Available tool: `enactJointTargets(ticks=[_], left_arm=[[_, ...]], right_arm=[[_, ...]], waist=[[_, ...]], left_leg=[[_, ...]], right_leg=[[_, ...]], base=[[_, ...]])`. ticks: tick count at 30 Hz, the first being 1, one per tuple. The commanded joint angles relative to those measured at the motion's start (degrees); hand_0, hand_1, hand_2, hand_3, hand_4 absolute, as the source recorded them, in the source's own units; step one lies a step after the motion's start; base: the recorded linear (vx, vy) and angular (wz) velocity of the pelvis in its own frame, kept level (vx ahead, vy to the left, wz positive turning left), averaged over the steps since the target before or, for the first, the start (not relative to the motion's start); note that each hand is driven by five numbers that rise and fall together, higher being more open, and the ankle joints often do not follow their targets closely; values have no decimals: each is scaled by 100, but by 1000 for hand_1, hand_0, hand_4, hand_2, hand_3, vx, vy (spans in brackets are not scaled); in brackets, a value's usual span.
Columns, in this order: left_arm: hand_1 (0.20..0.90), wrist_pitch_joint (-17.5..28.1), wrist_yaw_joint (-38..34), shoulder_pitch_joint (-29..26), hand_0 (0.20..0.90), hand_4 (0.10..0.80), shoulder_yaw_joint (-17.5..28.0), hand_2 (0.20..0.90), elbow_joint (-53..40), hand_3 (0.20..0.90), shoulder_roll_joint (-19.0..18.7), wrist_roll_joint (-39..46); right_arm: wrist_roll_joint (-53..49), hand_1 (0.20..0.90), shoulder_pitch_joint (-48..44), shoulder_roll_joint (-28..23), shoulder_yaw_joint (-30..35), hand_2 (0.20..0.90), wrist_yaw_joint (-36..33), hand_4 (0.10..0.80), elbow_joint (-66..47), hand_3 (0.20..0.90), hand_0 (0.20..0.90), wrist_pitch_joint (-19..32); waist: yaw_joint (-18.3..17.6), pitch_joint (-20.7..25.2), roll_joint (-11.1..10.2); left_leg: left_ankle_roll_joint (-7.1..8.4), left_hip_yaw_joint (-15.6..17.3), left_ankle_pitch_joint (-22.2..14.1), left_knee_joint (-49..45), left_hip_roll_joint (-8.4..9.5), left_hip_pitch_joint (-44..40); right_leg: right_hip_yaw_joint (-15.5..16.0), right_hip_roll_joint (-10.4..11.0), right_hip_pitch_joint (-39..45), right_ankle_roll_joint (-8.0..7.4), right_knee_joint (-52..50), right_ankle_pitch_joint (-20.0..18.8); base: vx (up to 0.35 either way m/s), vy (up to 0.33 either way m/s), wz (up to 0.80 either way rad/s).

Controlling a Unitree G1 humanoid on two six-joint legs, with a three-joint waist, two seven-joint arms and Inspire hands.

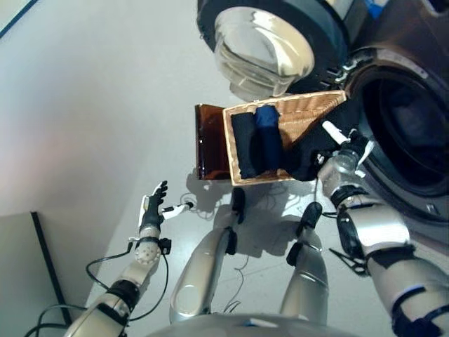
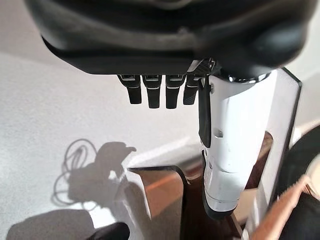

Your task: Pick up the clothes and place them into the washing machine

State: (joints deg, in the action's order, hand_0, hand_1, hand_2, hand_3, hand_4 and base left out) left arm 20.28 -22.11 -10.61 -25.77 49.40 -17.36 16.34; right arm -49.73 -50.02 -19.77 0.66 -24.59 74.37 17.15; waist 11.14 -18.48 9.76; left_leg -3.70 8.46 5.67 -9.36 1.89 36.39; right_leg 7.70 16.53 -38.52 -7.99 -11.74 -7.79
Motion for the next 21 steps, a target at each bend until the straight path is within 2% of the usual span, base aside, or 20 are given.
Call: enactJointTargets(ticks=[1, 3, 5, 6, 7, 8, 16, 21], left_arm=[[900, 254, 54, 192, 900, 800, -21, 900, 123, 900, 46, 259], [900, 255, 218, 217, 900, 800, -59, 900, 209, 900, 160, 426], [900, 275, 351, 282, 900, 800, -48, 900, 260, 900, 199, 572], [900, 275, 353, 280, 900, 800, -47, 900, 265, 900, 200, 574], [900, 275, 353, 281, 900, 800, -48, 900, 265, 900, 200, 574], [900, 283, 492, 349, 900, 800, -75, 900, 384, 900, 262, 712], [900, 329, 662, 456, 900, 800, -99, 900, 529, 900, 349, 1004], [900, 309, 719, 521, 900, 800, -82, 900, 553, 900, 305, 1052]], right_arm=[[-1414, 200, 249, -29, 395, 200, 523, 300, -718, 200, 200, 1107], [-2189, 200, 325, 204, 811, 200, 963, 300, -1022, 200, 200, 1305], [-2461, 200, 388, 273, 933, 200, 1089, 300, -1153, 200, 200, 1415], [-2466, 200, 387, 273, 930, 200, 1093, 300, -1148, 200, 200, 1415], [-2466, 200, 388, 273, 931, 200, 1093, 300, -1148, 200, 200, 1415], [-2762, 200, 405, 305, 1148, 200, 1203, 300, -1284, 200, 200, 1603], [-2759, 200, 176, 111, 1227, 200, 1143, 300, -1419, 200, 200, 1753], [-2705, 200, -280, -311, 1264, 200, 1017, 300, -1256, 200, 200, 1790]], waist=[[-21, 271, 248], [-57, 283, 340], [-80, 271, 401], [-65, 315, 389], [-65, 314, 389], [-97, 336, 475], [-141, 357, 614], [-105, 404, 699]], left_leg=[[585, -24, -709, -439, -164, 331], [572, -11, -718, -462, -171, 322], [539, 73, -588, -488, -200, 378], [577, 12, -739, -486, -191, 320], [577, 12, -744, -489, -192, 320], [579, 28, -727, -450, -201, 295], [625, 86, -689, -393, -259, 276], [662, 67, -658, -326, -291, 268]], right_leg=[[-75, 53, 208, 155, -171, 701], [-135, 35, 170, 164, -195, 718], [-112, 37, 108, 205, -197, 615], [-161, 28, 158, 165, -205, 750], [-161, 28, 159, 165, -209, 754], [-208, -9, 111, 183, -242, 780], [-327, -121, -49, 229, -388, 874], [-356, -171, -132, 250, -501, 960]], base=[[12, 11, -19], [-1, 14, -14], [-34, 4, -11], [17, -6, -11], [132, -8, -11], [37, 1, -9], [37, -19, -9], [43, -38, -6]])
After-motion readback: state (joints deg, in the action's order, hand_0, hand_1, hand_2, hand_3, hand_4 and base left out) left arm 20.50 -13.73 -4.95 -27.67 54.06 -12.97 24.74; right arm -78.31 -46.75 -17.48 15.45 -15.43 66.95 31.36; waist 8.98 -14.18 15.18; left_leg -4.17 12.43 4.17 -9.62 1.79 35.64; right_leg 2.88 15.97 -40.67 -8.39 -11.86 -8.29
